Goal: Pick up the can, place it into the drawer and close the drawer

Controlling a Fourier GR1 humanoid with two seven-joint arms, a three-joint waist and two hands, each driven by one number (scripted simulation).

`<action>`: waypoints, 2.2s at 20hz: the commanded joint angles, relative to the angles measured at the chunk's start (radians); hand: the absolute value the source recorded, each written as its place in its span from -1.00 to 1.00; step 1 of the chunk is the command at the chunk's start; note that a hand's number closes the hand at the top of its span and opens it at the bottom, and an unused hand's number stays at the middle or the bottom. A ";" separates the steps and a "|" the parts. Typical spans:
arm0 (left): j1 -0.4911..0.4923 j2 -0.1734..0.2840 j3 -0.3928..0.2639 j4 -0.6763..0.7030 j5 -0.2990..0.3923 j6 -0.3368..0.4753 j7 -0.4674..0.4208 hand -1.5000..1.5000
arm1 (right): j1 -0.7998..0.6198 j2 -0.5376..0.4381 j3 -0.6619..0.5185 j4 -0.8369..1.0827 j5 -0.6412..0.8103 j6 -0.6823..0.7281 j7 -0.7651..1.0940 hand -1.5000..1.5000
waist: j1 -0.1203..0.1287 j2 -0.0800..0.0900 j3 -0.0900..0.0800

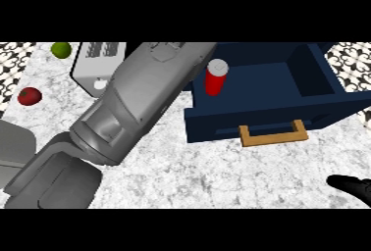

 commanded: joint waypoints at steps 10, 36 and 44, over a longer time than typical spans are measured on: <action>-0.034 0.000 0.035 0.016 0.104 0.004 -0.061 -1.00 | -0.151 -0.113 0.209 0.165 0.415 0.008 -0.119 -1.00 | 0.032 0.006 -0.002; 0.019 0.107 0.036 -0.036 0.045 -0.077 -0.010 -1.00 | -0.569 -0.003 0.339 1.248 0.976 -0.464 -0.413 -1.00 | 0.150 -0.021 -0.002; 0.096 0.153 0.029 -0.118 0.027 -0.087 0.038 -1.00 | -0.757 0.030 0.258 1.537 1.024 -0.683 -0.425 -1.00 | 0.168 -0.020 -0.002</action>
